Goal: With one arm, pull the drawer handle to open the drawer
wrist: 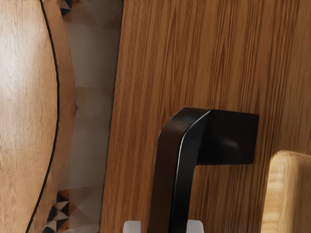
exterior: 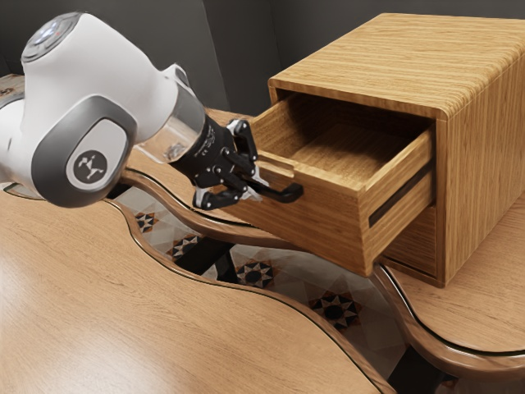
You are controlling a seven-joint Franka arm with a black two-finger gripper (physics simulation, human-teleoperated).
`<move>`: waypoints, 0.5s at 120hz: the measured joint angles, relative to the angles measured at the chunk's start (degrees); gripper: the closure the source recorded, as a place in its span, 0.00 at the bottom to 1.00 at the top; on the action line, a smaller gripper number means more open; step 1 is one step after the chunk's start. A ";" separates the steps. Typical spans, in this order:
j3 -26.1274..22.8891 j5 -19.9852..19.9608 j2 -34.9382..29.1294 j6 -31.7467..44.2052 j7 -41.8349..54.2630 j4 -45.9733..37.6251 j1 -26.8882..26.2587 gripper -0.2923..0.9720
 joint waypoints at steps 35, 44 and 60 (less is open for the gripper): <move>-0.10 -0.06 -6.81 0.73 0.02 -6.71 0.14 0.83; -0.17 -0.04 -7.99 0.85 0.02 -7.66 0.16 0.84; -0.45 -0.05 -10.06 0.91 0.03 -9.69 0.20 0.85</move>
